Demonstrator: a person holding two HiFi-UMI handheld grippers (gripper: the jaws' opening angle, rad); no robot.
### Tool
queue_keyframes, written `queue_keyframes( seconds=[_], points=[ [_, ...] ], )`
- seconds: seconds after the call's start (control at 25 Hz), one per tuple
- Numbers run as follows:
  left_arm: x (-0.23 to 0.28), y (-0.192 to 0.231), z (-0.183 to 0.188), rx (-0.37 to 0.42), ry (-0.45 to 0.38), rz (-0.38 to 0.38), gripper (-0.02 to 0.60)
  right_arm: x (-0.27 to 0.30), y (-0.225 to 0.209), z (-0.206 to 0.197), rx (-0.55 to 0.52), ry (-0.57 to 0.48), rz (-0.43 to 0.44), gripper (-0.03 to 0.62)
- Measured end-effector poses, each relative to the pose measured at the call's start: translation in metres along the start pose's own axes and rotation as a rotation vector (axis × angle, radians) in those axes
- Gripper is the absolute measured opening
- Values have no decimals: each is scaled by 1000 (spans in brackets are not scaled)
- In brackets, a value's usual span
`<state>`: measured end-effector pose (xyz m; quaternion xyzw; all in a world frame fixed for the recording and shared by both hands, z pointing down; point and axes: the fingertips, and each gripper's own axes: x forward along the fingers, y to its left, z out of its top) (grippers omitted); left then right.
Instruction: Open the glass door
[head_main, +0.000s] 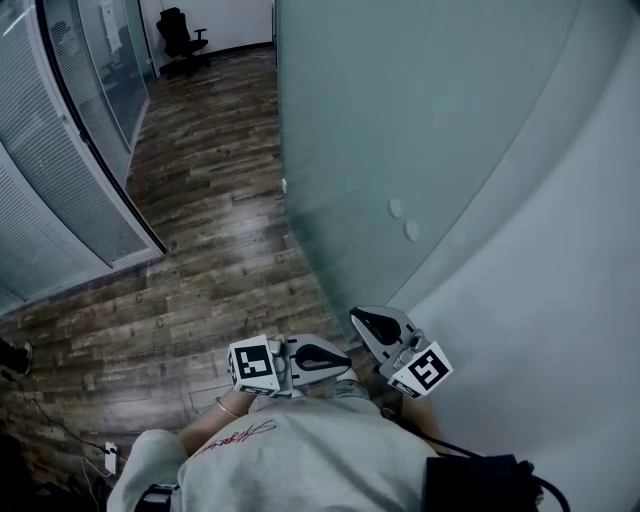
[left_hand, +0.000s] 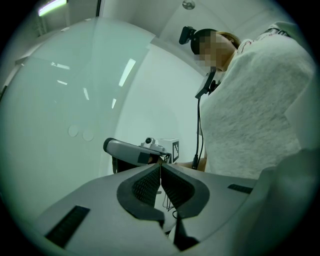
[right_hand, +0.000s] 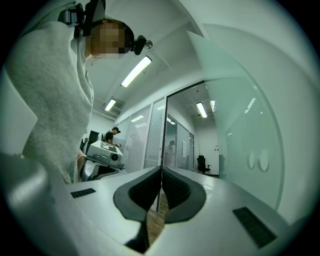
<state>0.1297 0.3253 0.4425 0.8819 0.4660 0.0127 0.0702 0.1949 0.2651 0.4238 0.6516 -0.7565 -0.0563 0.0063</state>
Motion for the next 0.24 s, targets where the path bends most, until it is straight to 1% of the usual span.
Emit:
queue_keyframes(
  seconds=[0.24],
  points=[
    [1,-1,2,13,-22,-3,18,-1,0,8,-9,-13,1,21]
  ],
)
